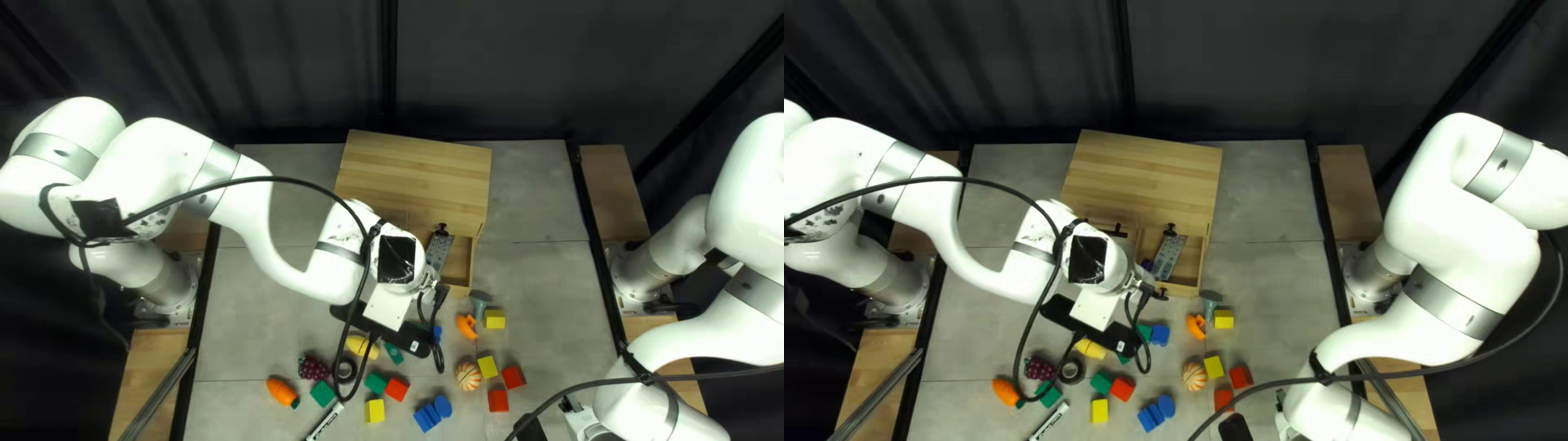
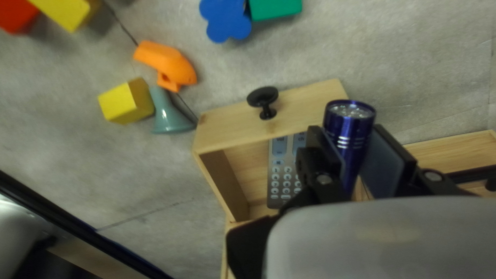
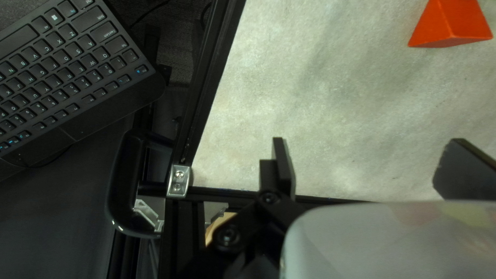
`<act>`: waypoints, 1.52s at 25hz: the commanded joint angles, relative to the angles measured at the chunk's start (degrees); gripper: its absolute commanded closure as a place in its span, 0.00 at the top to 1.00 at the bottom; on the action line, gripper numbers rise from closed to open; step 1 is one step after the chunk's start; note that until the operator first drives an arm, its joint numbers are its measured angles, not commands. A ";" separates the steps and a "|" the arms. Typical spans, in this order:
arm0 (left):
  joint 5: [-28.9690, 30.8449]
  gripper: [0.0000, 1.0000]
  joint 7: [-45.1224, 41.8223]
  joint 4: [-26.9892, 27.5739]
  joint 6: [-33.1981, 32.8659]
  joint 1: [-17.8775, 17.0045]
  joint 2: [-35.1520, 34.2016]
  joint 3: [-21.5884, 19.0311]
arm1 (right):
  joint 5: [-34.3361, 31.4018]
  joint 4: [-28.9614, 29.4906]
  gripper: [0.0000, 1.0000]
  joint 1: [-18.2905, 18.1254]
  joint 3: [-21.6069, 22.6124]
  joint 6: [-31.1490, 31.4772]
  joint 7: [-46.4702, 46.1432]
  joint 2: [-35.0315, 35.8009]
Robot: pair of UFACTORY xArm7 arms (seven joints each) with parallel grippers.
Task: Open drawers and place objects into drawer and close
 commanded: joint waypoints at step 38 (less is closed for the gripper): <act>0.81 0.00 -9.52 -6.75 -5.21 0.95 -4.67 2.17 | 0.00 0.00 1.00 0.00 0.00 0.00 0.00 0.00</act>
